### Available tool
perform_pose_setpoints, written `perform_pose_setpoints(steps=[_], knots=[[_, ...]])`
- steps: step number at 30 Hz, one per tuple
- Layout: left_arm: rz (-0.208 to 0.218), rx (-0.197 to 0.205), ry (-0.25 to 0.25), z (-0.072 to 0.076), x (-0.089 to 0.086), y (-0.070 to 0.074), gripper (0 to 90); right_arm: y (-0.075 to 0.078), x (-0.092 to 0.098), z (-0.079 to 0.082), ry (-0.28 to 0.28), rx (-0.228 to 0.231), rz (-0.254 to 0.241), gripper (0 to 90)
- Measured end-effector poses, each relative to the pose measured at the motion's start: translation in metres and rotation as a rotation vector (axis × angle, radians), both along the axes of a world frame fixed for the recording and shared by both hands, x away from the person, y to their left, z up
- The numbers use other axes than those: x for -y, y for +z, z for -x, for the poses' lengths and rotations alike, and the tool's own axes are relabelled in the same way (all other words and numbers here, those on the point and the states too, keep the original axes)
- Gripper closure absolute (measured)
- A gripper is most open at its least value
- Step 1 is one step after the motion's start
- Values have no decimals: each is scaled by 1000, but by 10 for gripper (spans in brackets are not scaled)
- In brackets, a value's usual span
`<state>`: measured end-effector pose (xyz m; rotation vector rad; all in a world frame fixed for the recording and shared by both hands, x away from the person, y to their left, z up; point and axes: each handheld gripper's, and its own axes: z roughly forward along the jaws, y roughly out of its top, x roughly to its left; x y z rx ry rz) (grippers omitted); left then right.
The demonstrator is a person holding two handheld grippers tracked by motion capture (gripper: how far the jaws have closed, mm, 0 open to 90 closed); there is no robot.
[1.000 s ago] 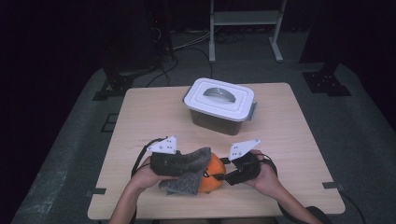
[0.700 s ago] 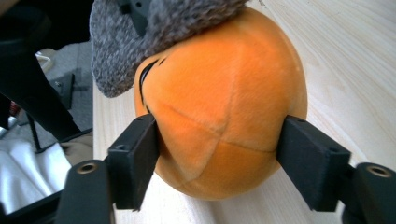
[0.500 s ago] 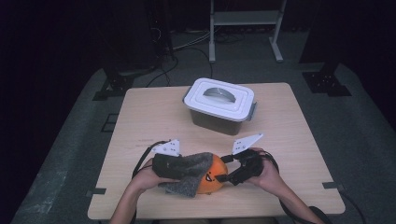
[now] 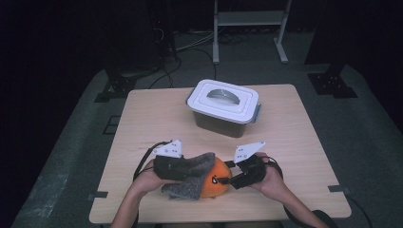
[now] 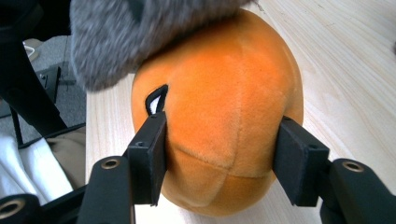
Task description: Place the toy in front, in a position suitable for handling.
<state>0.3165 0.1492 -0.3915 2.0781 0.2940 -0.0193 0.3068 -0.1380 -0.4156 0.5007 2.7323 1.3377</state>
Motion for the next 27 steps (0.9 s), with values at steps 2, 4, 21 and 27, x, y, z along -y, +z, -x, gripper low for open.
perform_pose_setpoints(steps=[2,4,21,27], knots=[[5,-9,50,-3,-14,-1,716,1,2,2,16,17,19,413],[12,-28,56,-5,-19,-4,716,0,4,1,18,15,19,411],[-20,-66,-65,3,3,-10,714,0,2,-4,-12,-94,-32,277],[40,18,-4,6,8,7,715,7,-1,0,11,0,-18,406]])
